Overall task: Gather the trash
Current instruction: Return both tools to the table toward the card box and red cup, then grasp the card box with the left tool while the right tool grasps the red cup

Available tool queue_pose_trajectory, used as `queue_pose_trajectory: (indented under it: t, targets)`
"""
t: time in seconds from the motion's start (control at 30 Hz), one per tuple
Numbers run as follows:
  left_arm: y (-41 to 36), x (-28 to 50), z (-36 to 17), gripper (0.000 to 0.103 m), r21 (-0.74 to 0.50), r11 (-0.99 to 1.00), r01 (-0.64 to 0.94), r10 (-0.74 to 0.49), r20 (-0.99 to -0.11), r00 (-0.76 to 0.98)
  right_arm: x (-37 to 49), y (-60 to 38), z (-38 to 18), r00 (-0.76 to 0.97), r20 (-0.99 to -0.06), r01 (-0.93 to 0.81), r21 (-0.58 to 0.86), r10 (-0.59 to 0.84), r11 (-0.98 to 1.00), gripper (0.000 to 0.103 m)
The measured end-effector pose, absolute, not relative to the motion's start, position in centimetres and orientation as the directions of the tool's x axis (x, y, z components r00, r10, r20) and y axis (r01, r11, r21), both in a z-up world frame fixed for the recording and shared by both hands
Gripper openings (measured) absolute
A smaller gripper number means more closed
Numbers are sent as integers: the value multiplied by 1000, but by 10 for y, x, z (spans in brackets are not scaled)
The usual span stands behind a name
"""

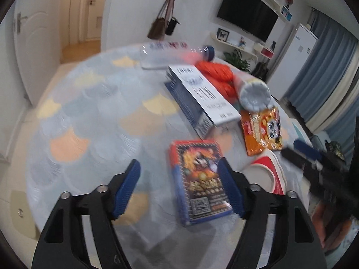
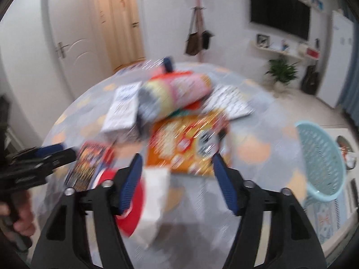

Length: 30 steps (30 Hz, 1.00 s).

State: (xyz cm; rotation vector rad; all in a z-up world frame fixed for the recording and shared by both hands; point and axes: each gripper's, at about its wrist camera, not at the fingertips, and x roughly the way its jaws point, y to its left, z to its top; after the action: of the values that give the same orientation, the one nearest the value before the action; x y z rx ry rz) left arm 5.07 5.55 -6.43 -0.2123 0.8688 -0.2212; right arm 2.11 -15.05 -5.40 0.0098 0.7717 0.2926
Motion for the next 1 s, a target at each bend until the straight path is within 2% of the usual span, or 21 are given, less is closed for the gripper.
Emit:
queue_pose_trajectory:
  t: [0.13, 0.3, 0.4, 0.5, 0.6, 0.9, 0.97, 1.0]
  targets:
    - [43, 61, -72, 76, -275, 952, 133, -298, -739, 604, 2, -144, -62, 644, -693, -279, 181, 323, 943, 72]
    - [26, 61, -83, 76, -215, 969, 122, -245, -776, 581, -8, -151, -52, 680, -666, -268, 163, 307, 949, 75]
    - [25, 60, -81, 62, -173, 978, 116, -208, -780, 590, -8, -152, -48, 668, -660, -273, 212, 343, 938, 76]
    - [32, 55, -83, 62, -208, 972, 113, -234, -772, 591, -5, -142, -49, 648, -677, -269, 227, 350, 936, 82]
    - [43, 48, -83, 62, -196, 977, 83, -206, -768, 606, 2, -129, -54, 627, -706, -249, 218, 329, 944, 86]
    - [70, 41, -73, 62, -231, 972, 41, -201, -730, 653, 21, -115, -75, 569, -777, -177, 202, 268, 963, 86]
    - [71, 41, -72, 62, -236, 971, 50, -209, -724, 657, 20, -119, -74, 574, -770, -179, 213, 277, 961, 80]
    - [69, 41, -70, 62, -237, 970, 54, -213, -721, 660, 19, -120, -73, 576, -768, -183, 213, 280, 960, 75]
